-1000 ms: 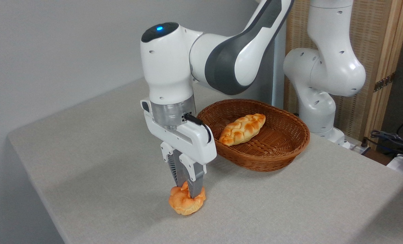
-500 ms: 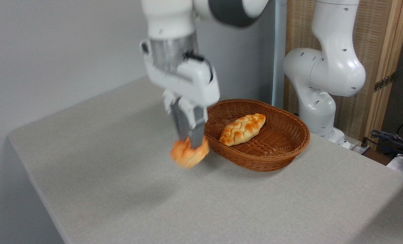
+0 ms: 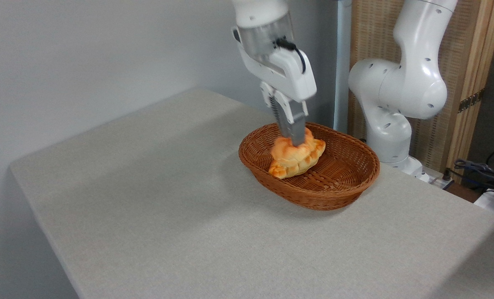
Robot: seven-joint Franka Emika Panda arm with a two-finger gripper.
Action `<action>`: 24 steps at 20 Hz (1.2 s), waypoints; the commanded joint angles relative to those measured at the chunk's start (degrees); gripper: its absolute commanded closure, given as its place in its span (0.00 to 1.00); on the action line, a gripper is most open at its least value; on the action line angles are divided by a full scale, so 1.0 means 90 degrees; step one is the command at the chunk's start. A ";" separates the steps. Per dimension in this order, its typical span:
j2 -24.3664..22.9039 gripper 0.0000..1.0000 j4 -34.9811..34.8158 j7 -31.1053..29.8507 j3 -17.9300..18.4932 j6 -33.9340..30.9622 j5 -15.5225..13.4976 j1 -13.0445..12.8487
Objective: Put bread into the basket
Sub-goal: 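Lift the held roll and carry it over the wicker basket, then lower the roll beside the braided loaf and open the gripper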
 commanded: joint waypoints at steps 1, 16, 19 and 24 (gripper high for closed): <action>-0.0057 0.70 -0.0497 0.0257 0.0124 -0.0079 0.0428 -0.0268; 0.0334 0.00 -0.0849 0.0306 0.0114 0.0048 0.0419 -0.0317; 0.0334 0.00 -0.0840 0.0296 0.0114 0.0038 0.0419 -0.0317; 0.0314 0.00 -0.0236 0.0248 0.0027 -0.0069 0.0321 -0.0317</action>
